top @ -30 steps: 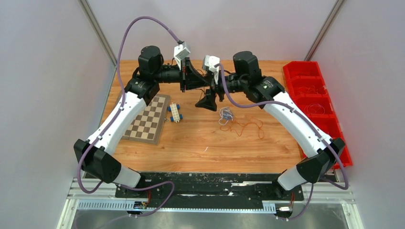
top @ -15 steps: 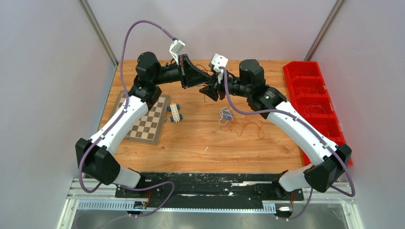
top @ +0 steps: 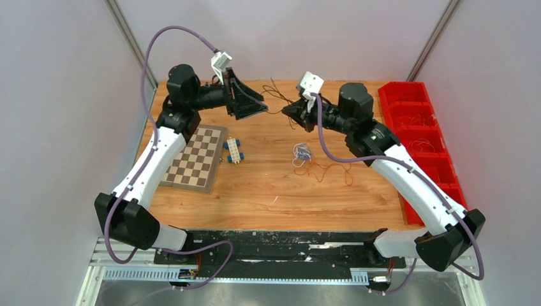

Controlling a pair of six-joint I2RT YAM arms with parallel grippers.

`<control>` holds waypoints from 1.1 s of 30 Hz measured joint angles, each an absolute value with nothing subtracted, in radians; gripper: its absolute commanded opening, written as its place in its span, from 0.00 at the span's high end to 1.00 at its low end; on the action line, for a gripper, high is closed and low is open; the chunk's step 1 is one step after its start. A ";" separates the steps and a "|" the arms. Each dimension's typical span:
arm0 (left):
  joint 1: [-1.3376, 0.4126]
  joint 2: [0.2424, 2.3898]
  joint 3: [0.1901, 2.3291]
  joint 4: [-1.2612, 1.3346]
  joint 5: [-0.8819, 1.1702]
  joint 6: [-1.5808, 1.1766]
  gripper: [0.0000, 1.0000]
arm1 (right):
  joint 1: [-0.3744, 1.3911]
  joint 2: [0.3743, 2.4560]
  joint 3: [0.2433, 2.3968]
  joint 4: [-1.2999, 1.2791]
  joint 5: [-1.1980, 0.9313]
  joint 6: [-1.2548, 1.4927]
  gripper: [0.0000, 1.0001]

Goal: Untangle the cables

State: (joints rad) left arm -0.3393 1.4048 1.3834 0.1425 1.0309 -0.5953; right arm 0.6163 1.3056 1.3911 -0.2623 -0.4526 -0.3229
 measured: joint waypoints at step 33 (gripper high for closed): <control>-0.261 1.536 1.443 -0.426 1.016 -0.115 0.00 | -0.414 1.985 2.042 -0.742 -0.538 -0.962 1.00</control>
